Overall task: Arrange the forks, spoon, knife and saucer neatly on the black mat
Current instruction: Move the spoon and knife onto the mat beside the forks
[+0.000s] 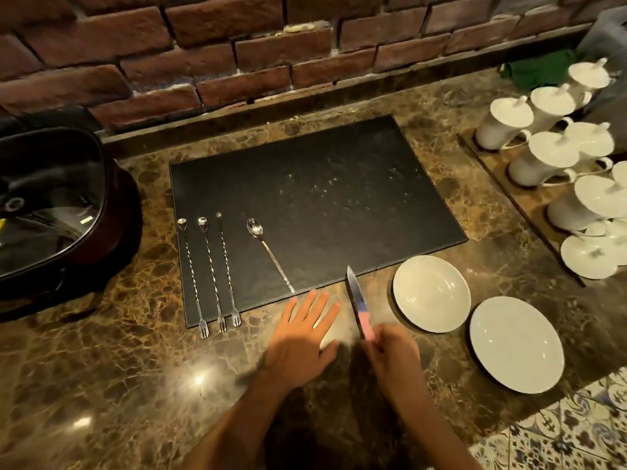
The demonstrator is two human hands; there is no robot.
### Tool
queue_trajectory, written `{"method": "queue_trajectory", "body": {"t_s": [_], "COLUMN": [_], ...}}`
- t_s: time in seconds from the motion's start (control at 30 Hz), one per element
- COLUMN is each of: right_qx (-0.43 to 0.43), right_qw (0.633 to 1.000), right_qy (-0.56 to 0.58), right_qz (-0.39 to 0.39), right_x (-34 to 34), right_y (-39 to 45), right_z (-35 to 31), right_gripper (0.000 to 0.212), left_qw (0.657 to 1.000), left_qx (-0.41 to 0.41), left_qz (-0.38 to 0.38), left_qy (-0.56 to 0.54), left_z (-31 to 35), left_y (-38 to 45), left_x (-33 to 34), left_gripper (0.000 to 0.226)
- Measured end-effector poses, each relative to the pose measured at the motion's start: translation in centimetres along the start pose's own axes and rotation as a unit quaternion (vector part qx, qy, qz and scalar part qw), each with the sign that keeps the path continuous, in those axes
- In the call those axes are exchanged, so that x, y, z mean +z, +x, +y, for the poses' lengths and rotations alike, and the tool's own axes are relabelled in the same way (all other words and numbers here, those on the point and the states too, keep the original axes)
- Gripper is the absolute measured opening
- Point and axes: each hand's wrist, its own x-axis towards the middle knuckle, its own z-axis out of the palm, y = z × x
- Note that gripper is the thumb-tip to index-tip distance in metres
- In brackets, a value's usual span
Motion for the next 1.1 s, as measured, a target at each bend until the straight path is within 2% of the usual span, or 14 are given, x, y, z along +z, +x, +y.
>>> {"method": "queue_trajectory", "body": {"t_s": [0.13,0.3,0.4,0.6,0.73,0.8,0.93,1.03,1.1], "right_qx": [-0.020,-0.030,-0.037,-0.020,-0.008,0.023,0.001,0.030,0.044], "right_qw": [0.999,0.998,0.999,0.999,1.000,0.998,0.996,0.994,0.992], "right_qy": [0.038,0.029,-0.002,-0.022,-0.002,0.039,0.075,0.101,0.110], "right_qz": [0.021,0.040,0.020,0.033,0.020,0.044,0.040,0.026,0.049], "right_x": [-0.7,0.4,1.7,2.9,1.8,-3.1,-5.5,-7.0,-9.3], "right_y": [6.5,12.7,14.0,14.1,13.4,12.2,9.9,8.5,7.8], "right_z": [-4.8,-10.8,-12.6,-13.7,-13.3,-7.5,-3.6,-1.5,1.3], "right_gripper": [0.014,0.020,0.025,0.030,0.036,0.033,0.021,0.020,0.020], "left_qw": [1.000,0.999,0.998,0.998,0.998,0.997,0.997,0.998,0.991], "left_qx": [0.006,0.010,0.005,0.000,0.005,0.049,0.026,-0.046,-0.128], "left_qz": [-0.013,-0.044,-0.055,-0.062,-0.065,-0.068,-0.070,-0.044,-0.028], "left_qy": [-0.028,-0.014,0.007,-0.023,-0.023,0.001,0.005,0.021,0.020], "left_z": [0.3,0.0,0.1,-0.1,0.2,5.1,4.1,1.8,2.2], "left_y": [1.4,1.6,1.4,1.0,1.0,3.7,3.7,1.5,0.8], "left_x": [-0.6,-0.7,-0.7,-1.3,-1.4,-1.8,-1.8,-2.2,-2.3], "left_gripper": [0.073,0.057,0.055,0.053,0.053,0.054,0.065,0.061,0.056]}}
